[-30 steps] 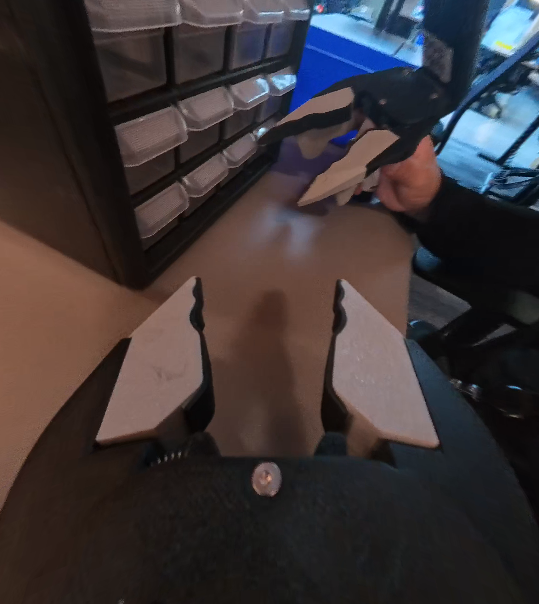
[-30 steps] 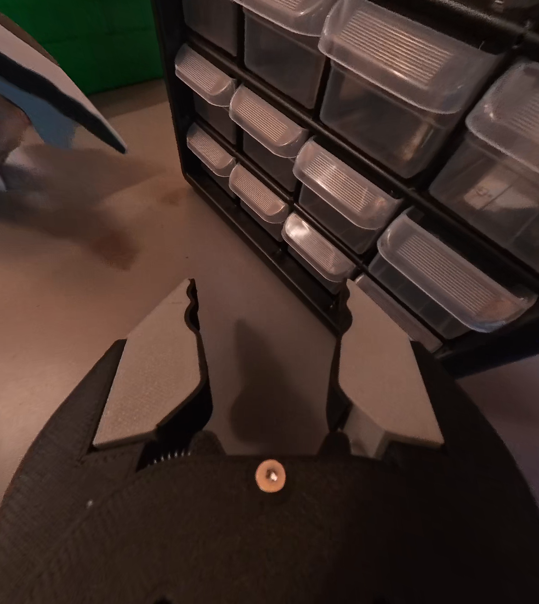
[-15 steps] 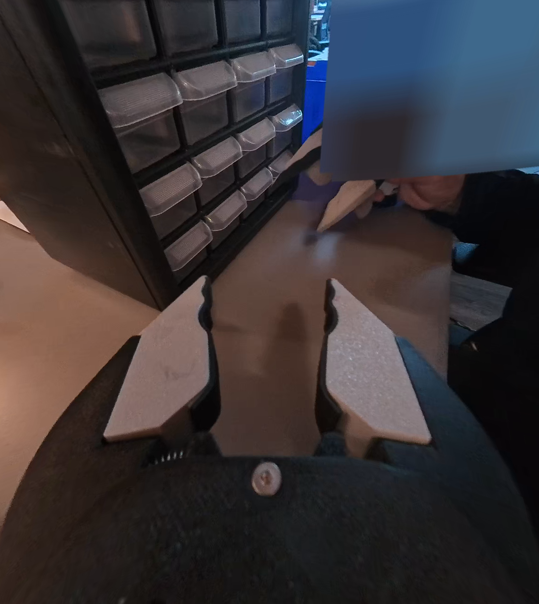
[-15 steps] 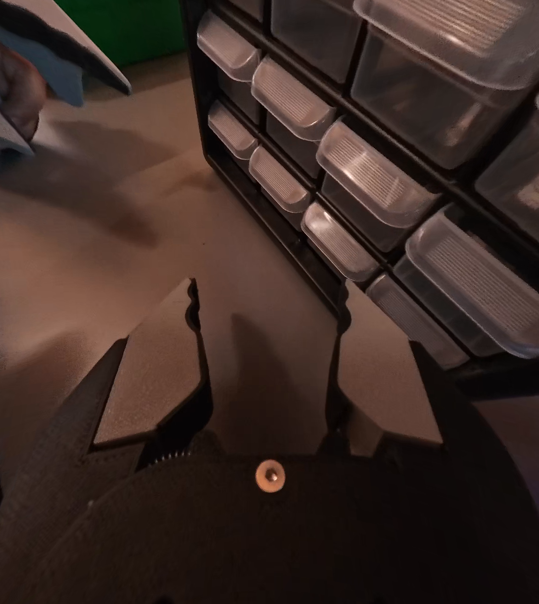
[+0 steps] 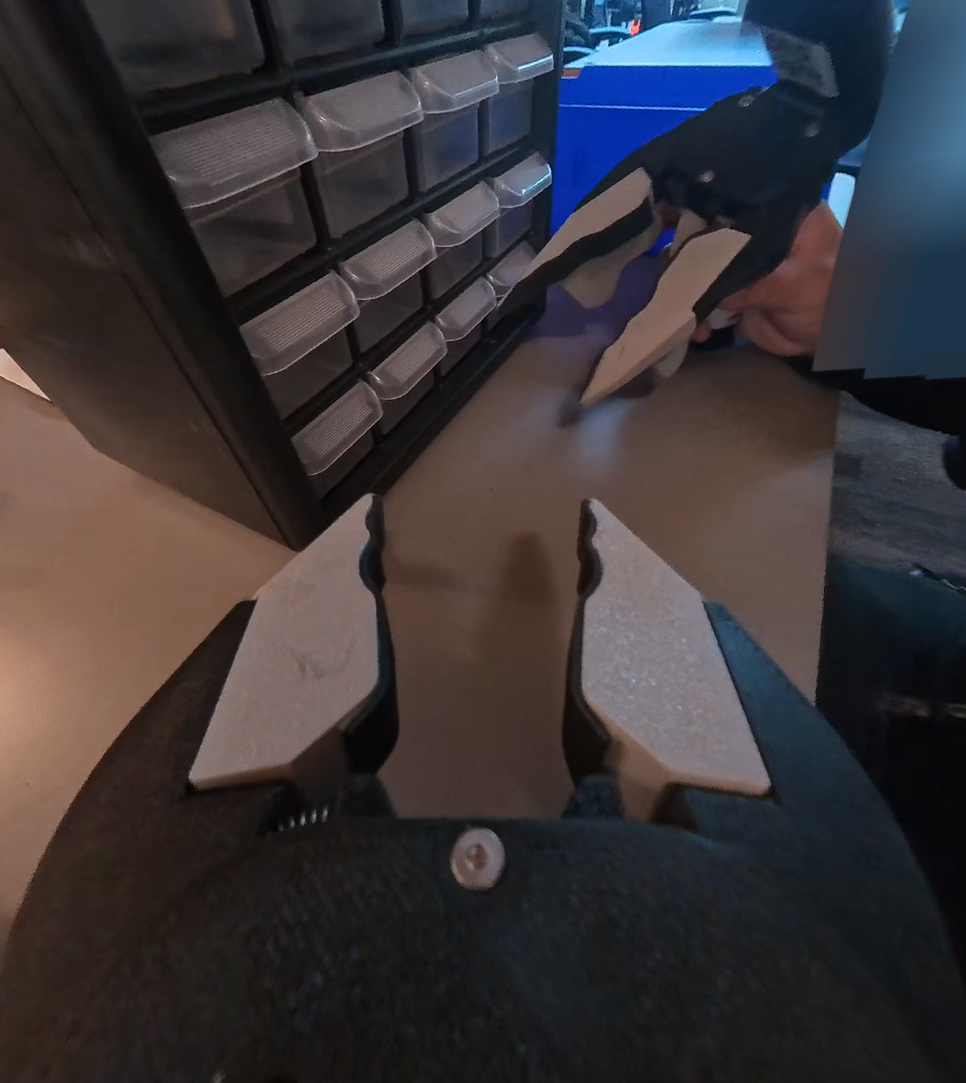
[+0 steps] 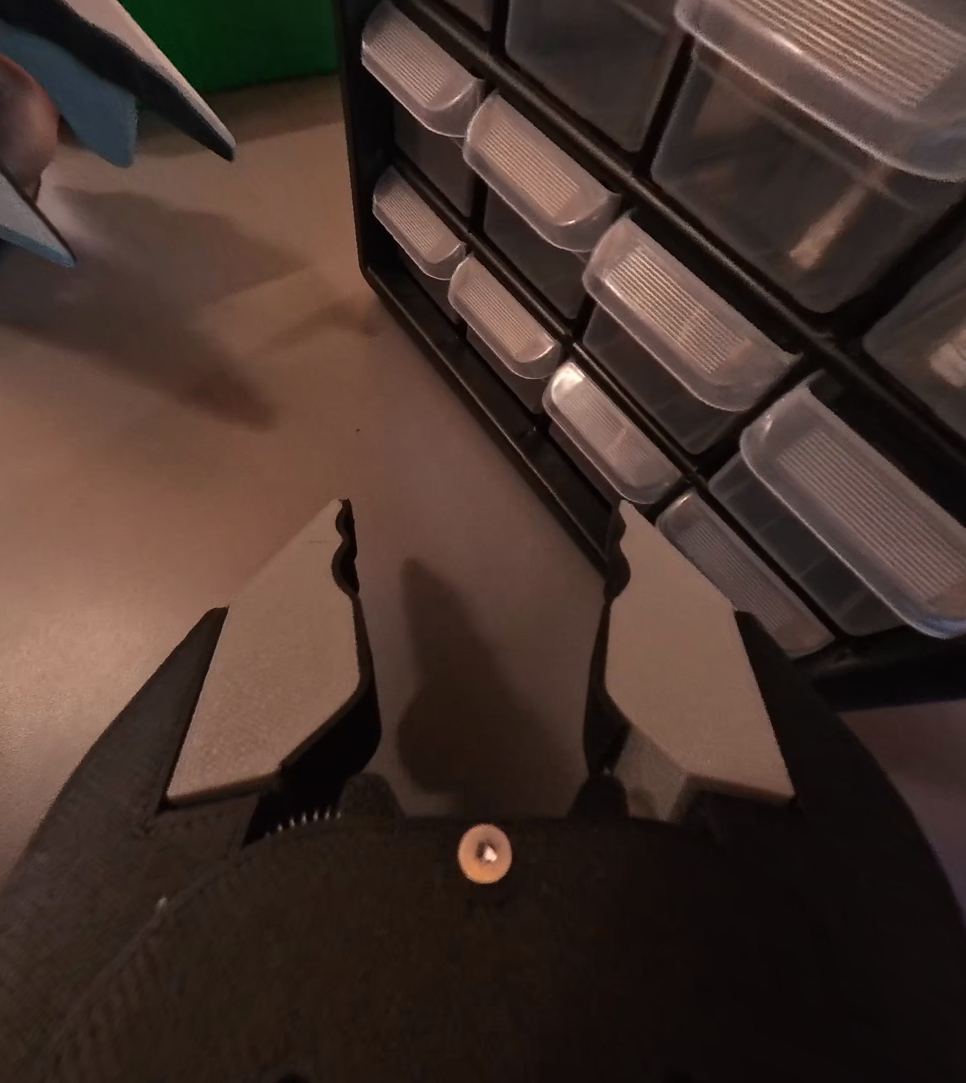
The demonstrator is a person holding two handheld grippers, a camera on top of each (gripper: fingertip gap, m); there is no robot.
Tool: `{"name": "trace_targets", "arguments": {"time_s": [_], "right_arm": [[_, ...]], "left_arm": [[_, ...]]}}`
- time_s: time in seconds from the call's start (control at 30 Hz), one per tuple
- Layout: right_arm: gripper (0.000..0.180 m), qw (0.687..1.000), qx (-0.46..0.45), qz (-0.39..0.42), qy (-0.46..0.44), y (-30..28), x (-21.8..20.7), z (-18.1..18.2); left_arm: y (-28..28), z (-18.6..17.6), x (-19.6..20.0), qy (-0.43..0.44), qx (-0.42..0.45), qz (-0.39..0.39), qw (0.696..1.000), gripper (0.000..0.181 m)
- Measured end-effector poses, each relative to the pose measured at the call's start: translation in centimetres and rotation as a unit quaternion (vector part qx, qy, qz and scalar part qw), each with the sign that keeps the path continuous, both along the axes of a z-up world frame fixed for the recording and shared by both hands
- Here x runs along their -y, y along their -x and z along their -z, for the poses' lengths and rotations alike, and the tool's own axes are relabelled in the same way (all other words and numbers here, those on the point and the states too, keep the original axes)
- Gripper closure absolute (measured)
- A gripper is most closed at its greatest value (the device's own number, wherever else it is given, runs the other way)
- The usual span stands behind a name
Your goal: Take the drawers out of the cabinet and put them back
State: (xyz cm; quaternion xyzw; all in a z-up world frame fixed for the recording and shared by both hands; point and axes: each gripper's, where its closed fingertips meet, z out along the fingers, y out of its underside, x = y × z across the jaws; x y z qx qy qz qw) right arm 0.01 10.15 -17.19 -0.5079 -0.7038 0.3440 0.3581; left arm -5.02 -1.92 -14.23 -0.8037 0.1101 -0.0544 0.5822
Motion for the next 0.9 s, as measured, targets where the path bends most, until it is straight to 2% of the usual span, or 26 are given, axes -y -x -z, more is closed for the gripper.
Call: {"name": "trace_targets", "arguments": {"time_s": [0.33,0.57,0.8,0.9], "right_arm": [[0.102,0.998,-0.022,0.022,-0.050,-1.2,0.1,-0.6],[0.105,0.994,-0.018,0.047,-0.098,-1.0,-0.7,-0.4],[0.110,0.990,0.000,0.027,-0.136,-0.9,0.3,0.5],[0.108,0.991,0.030,0.029,-0.126,-0.8,0.0,1.6]], "left_arm": [[0.9,0.3,-0.2,0.006,-0.026,-0.042,0.999,0.120],[0.7,0.6,-0.2,0.010,-0.044,-0.043,0.998,0.123],[0.7,0.0,0.2,-0.004,-0.012,-0.033,0.999,0.128],[0.9,-0.1,0.4,-0.002,0.014,-0.037,0.999,0.127]]}}
